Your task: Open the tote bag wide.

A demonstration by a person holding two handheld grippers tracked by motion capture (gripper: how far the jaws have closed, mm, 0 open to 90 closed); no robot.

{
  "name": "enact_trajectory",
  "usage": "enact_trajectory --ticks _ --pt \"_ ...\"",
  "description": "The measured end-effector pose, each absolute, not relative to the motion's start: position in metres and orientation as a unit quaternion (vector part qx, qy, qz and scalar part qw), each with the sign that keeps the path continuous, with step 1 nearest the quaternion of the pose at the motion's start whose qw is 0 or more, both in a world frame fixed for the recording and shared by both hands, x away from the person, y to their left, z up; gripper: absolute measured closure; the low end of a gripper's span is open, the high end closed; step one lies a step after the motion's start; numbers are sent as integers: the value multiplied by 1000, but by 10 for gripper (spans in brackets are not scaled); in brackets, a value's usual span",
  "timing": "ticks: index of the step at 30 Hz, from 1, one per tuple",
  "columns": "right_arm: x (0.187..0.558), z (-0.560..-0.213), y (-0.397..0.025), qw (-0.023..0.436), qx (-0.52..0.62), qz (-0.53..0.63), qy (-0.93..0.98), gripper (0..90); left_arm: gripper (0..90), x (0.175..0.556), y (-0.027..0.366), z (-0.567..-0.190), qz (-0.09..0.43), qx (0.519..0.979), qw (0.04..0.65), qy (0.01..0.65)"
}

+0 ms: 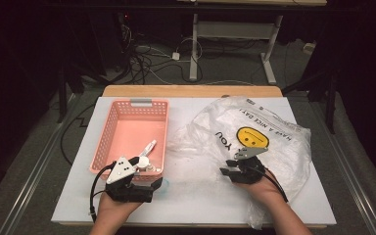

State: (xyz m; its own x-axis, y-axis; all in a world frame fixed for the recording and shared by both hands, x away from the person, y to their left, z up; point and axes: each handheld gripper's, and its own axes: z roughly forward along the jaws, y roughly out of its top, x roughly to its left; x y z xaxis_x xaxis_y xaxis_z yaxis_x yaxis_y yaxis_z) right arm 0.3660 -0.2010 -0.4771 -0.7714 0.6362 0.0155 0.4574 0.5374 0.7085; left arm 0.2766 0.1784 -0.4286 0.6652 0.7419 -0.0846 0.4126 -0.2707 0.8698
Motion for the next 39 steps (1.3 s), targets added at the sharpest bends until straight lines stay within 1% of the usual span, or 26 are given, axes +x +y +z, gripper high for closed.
enact_trajectory --ticks 3,10,11,14,15,20,23,28,29,31,33,39 --pt "366 -477 -201 126 315 360 869 636 0 277 178 -429 172 778 477 371" --pt "363 -476 -200 130 299 356 876 664 0 276 178 -429 172 778 477 371" --pt "361 -476 -200 132 292 355 878 690 0 276 178 -429 171 778 477 371" --pt "361 -477 -201 134 293 357 877 715 0 276 178 -429 171 778 477 371" --pt "361 -477 -202 135 295 358 875 748 0 276 178 -429 171 778 477 371" --pt "362 -477 -203 135 299 358 874 786 0 276 178 -429 172 778 478 371" --pt "364 -477 -205 133 305 359 872 831 0 276 178 -429 171 778 477 371" --pt "365 -477 -208 129 312 370 865 851 0 276 178 -429 170 778 478 371" --pt "365 -475 -210 136 312 374 863 882 0 276 178 -429 170 777 478 371" --pt "364 -474 -210 139 313 378 860 890 0 276 178 -429 170 778 478 372" --pt "362 -472 -211 152 309 384 857 898 0 276 178 -429 169 778 478 372" --pt "360 -468 -214 162 305 397 850 900 0 276 178 -428 169 777 479 372"
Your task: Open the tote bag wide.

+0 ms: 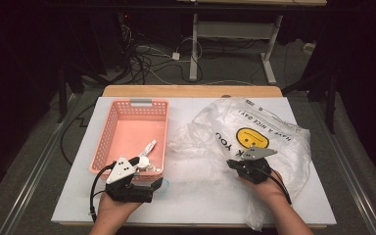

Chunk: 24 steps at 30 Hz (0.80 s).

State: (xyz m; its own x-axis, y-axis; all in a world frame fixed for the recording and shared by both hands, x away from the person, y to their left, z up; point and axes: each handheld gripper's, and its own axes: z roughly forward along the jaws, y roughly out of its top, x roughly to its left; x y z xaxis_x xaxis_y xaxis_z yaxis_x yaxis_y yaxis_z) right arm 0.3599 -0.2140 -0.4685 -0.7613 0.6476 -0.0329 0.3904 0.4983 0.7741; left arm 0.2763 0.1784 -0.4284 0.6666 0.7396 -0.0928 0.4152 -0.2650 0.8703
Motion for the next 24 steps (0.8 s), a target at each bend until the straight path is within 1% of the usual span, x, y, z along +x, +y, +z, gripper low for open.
enact_trajectory --ticks 13,17,18,21,22,23,24 --pt "356 -452 -222 175 301 432 832 900 0 277 178 -427 169 774 484 371" --pt "355 -439 -223 190 300 437 827 900 0 278 177 -426 170 775 486 367" --pt "354 -433 -223 205 304 433 823 900 0 278 177 -425 170 776 486 365" --pt "356 -433 -225 217 309 414 828 900 0 281 176 -424 168 773 492 363" --pt "360 -439 -229 207 327 407 828 900 0 283 175 -424 166 774 492 362" --pt "360 -439 -229 207 327 407 828 900 0 283 174 -424 164 776 492 360" --pt "363 -448 -234 195 339 395 831 900 0 284 173 -425 163 776 492 359"
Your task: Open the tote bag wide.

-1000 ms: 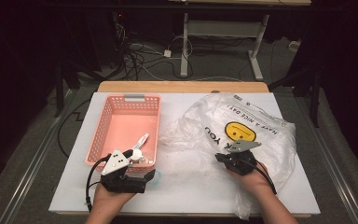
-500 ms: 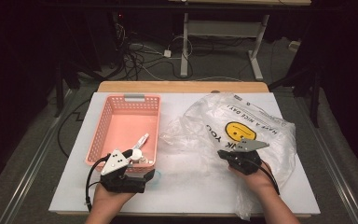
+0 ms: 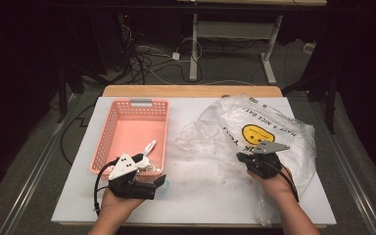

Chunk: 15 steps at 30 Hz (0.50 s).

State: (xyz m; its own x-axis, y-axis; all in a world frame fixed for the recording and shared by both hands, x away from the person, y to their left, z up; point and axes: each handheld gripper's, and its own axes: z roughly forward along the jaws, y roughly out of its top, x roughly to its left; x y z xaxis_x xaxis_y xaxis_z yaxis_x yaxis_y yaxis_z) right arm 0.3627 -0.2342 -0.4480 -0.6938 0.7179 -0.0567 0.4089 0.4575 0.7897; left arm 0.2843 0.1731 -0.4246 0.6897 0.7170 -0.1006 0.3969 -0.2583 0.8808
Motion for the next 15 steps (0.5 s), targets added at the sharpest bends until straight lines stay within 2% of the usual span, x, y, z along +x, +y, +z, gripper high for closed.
enact_trajectory --ticks 5,8,9,15 --pt "362 -446 -240 198 339 402 827 900 0 285 171 -424 162 778 493 354" --pt "357 -421 -237 241 321 409 819 900 0 285 170 -424 162 779 492 354" --pt "357 -421 -237 241 321 409 819 900 0 284 170 -424 162 779 492 353" --pt "355 -373 -236 309 303 425 795 900 0 283 171 -423 164 778 493 353"
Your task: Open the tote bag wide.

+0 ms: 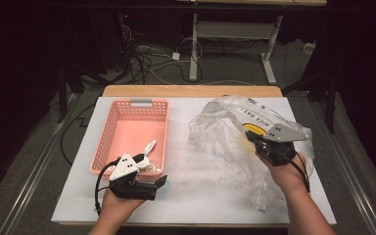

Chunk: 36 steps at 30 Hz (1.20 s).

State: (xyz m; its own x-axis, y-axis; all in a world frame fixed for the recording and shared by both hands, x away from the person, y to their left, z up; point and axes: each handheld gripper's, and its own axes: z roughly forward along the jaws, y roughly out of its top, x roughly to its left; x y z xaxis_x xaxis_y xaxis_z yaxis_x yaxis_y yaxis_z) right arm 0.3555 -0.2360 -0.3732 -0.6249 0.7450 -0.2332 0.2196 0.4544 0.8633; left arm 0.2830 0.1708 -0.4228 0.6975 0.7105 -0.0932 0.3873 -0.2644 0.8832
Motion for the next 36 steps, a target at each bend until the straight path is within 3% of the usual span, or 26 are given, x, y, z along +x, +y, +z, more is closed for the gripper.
enact_trajectory --ticks 1,7,19,36 --pt "354 -359 -238 326 301 433 784 900 0 283 171 -423 163 778 493 353" --pt "350 -342 -246 325 306 477 757 900 0 284 171 -423 162 779 493 353" --pt "342 -368 -234 292 310 531 733 900 0 286 171 -425 164 780 487 357" --pt "345 -362 -229 267 297 565 721 900 0 290 196 -420 184 756 488 395"
